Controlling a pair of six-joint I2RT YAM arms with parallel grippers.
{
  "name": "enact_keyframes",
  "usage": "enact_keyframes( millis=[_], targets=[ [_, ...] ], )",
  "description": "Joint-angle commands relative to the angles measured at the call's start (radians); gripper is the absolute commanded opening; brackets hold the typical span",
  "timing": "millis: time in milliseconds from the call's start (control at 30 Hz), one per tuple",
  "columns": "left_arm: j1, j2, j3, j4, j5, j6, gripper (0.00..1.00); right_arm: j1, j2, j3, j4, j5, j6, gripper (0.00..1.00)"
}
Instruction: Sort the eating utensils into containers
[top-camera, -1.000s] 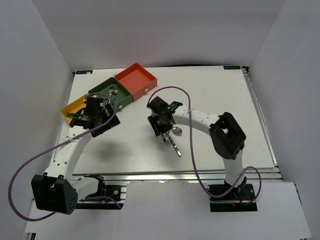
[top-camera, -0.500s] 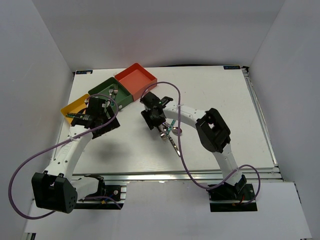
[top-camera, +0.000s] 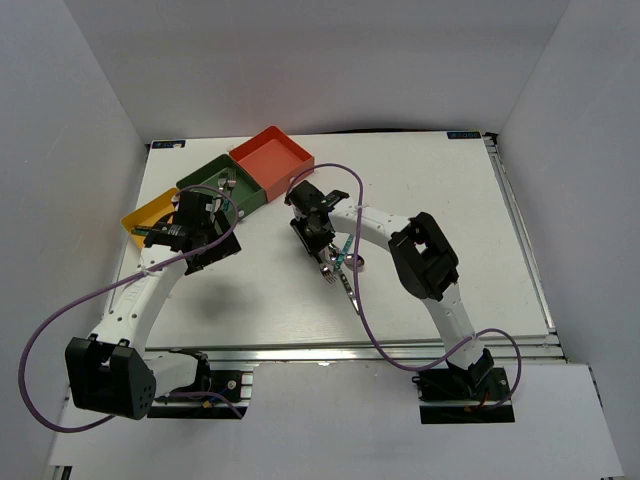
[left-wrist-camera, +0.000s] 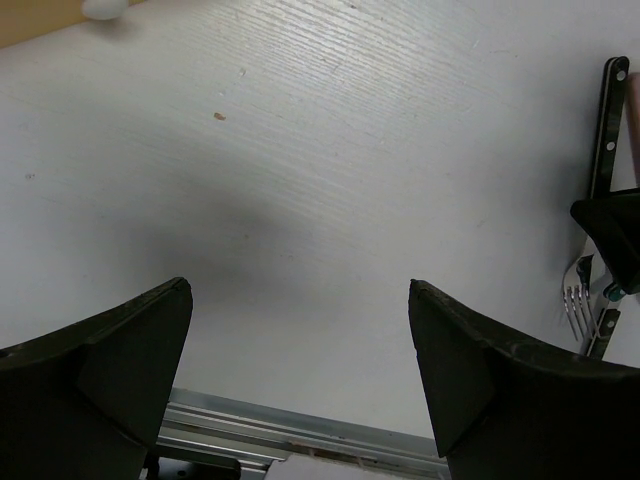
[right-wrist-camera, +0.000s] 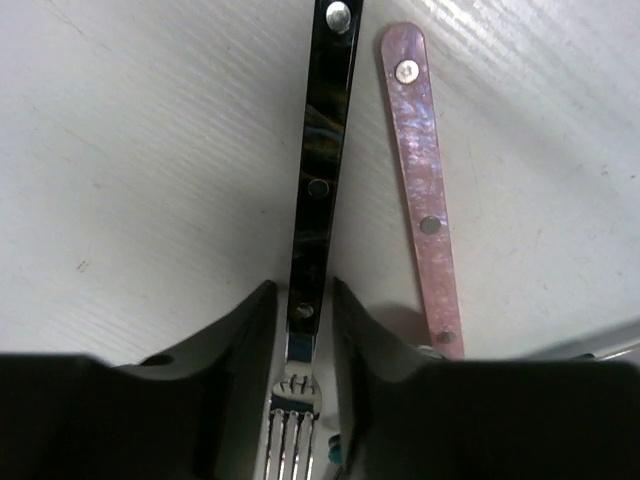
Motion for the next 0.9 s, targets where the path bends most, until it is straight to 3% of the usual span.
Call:
enact_keyframes(
  millis=[0,67,100,133,200,300,500,667,867],
  targets=[
    [-0.005,-0.008,0.051,0.004,0.008,0.000,0.98,0.001,0.014,-0.003,-0.011,-0.034,-0.020,0.32],
    [-0.003,-0.007,0.055,0.008,0.034,-0.009,0.98,0.004,0.003,-0.020,-0.011,-0.043,-0.015,0.22],
    [-0.003,-0.005,0.060,0.011,0.050,-0.014,0.98,0.008,-0.003,-0.024,-0.011,-0.046,-0.014,0.06],
    [-0.003,0.001,0.063,0.017,0.072,-0.029,0.98,0.011,-0.011,-0.029,-0.012,-0.048,-0.011,0.00],
    [-0.003,0.004,0.068,0.049,0.161,-0.051,0.98,0.021,-0.051,-0.032,-0.014,-0.061,0.003,0.00],
    [-0.005,0.013,0.083,0.123,0.314,-0.104,0.98,0.021,-0.155,-0.046,0.021,-0.213,0.053,0.00],
    [-0.051,0.021,0.100,0.400,0.537,-0.258,0.98,0.022,-0.364,-0.138,0.127,-0.359,0.239,0.00],
    [-0.083,0.005,0.057,0.580,0.540,-0.330,0.98,0.024,-0.468,-0.221,0.246,-0.462,0.328,0.00],
    [-0.081,0.015,0.016,0.617,0.555,-0.377,0.96,0.030,-0.532,-0.262,0.346,-0.486,0.400,0.00]
  ],
)
